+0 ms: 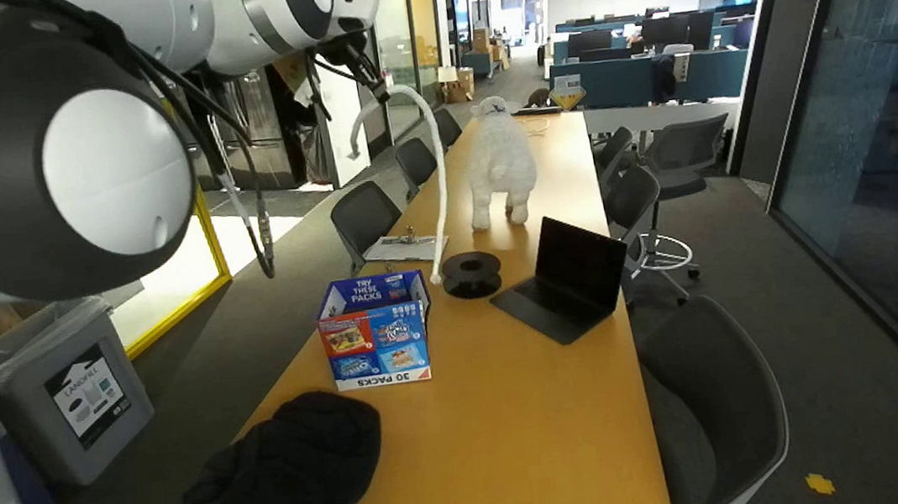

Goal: Put the ropes in the box

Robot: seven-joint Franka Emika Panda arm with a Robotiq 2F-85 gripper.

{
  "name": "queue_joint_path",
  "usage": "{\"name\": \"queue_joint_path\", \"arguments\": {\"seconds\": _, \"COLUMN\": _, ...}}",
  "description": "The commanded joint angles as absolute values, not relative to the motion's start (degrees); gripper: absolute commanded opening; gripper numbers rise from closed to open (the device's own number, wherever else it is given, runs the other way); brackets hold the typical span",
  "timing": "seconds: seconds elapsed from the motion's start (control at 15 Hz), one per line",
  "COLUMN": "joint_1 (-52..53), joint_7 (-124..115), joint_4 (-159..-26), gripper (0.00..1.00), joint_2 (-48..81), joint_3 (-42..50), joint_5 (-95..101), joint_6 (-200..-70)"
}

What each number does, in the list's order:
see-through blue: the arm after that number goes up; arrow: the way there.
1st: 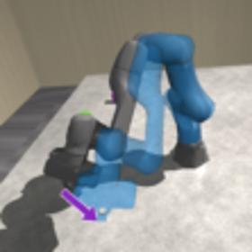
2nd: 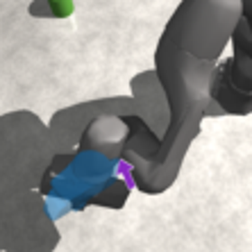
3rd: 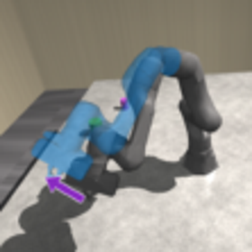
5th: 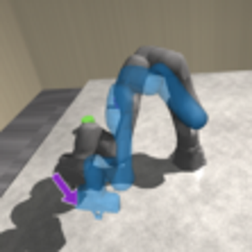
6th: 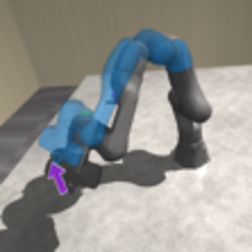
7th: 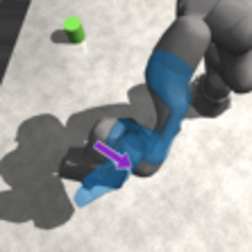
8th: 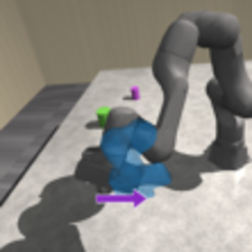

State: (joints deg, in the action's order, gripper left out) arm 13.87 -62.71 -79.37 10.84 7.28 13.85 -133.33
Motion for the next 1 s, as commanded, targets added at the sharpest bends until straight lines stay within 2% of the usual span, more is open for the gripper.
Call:
{"name": "queue_joint_path", "arguments": {"seconds": 0.0, "joint_1": 14.42, "joint_7": -63.51, "joint_4": -79.47, "gripper": 0.11, "joint_2": 10.78, "joint_3": 5.71, "joint_5": 10.66, "joint_6": -140.29}}
{"name": "queue_joint_path", "arguments": {"seconds": 0.53, "joint_1": 14.47, "joint_7": -60.77, "joint_4": -80.25, "gripper": 0.10, "joint_2": 17.41, "joint_3": 0.64, "joint_5": 1.45, "joint_6": -148.11}}
{"name": "queue_joint_path", "arguments": {"seconds": 0.93, "joint_1": 14.79, "joint_7": -61.35, "joint_4": -78.15, "gripper": 0.10, "joint_2": 22.36, "joint_3": -1.40, "joint_5": 2.04, "joint_6": -147.29}}
